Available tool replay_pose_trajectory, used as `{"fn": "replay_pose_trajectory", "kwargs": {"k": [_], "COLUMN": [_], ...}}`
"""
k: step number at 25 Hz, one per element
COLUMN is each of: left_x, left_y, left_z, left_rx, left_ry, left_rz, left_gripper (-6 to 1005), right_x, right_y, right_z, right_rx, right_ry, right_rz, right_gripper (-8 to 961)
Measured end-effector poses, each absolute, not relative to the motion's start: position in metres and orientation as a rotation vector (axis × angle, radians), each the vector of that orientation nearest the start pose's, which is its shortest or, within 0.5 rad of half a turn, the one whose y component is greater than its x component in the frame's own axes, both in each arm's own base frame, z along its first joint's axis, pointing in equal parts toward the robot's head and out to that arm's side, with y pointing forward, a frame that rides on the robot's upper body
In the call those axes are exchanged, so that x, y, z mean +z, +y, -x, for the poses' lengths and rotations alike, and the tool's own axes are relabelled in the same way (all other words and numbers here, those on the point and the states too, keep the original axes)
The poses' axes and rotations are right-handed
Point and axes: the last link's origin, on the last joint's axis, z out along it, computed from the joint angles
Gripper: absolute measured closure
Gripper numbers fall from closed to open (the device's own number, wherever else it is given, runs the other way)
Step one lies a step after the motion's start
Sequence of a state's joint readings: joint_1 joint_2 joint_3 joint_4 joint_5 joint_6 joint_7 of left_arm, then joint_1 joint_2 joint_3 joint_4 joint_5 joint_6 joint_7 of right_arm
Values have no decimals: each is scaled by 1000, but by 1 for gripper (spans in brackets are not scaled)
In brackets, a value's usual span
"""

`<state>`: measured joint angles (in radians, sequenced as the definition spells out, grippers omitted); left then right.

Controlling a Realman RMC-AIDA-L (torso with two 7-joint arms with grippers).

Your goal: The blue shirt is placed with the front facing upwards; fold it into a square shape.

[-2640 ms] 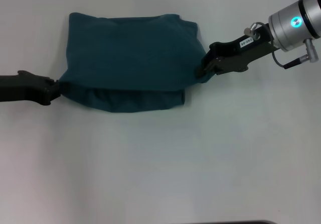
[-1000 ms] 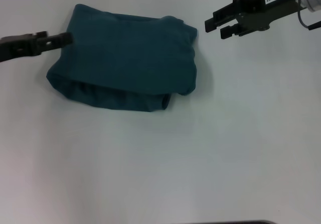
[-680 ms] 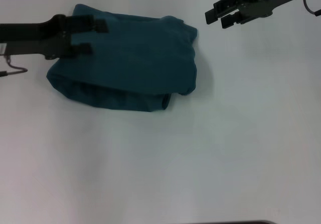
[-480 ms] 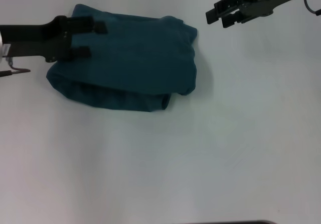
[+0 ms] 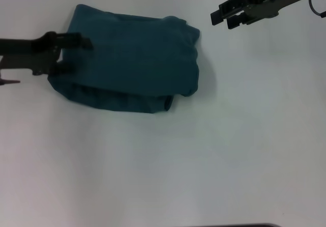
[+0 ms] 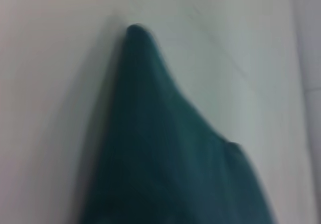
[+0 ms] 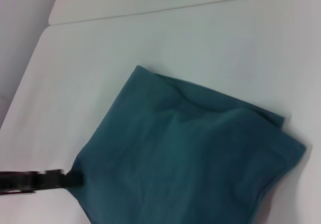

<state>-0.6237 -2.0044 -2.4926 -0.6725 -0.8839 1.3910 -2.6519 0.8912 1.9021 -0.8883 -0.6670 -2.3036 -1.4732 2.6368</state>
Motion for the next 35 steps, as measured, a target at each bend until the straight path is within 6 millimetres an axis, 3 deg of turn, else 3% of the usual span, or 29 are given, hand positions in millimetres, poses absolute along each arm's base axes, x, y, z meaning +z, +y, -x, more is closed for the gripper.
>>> {"fn": "replay_pose_trajectory", "kwargs": {"k": [5, 8, 14, 24, 35], "left_x": [44, 31, 25, 27, 17], "left_y": [372, 376, 381, 379, 379], "left_z": [267, 260, 259, 266, 282], "left_rx": [848, 823, 819, 816, 636], "left_ry": [2255, 2262, 2303, 2324, 2414], "left_rz": [-2223, -2208, -2207, -2218, -2291], "left_gripper": [107, 109, 113, 115, 116], "right_x": [36, 20, -19, -70, -79], "right_y": [422, 414, 394, 384, 380], "right_z": [-191, -184, -175, -197, -207], "right_rx": [156, 206, 343, 370, 310], "right_ry": [1729, 1804, 2035, 2162, 2158], "right_rz": [2407, 2441, 2484, 2282, 2242], "right_gripper": [368, 369, 370, 371, 370]}}
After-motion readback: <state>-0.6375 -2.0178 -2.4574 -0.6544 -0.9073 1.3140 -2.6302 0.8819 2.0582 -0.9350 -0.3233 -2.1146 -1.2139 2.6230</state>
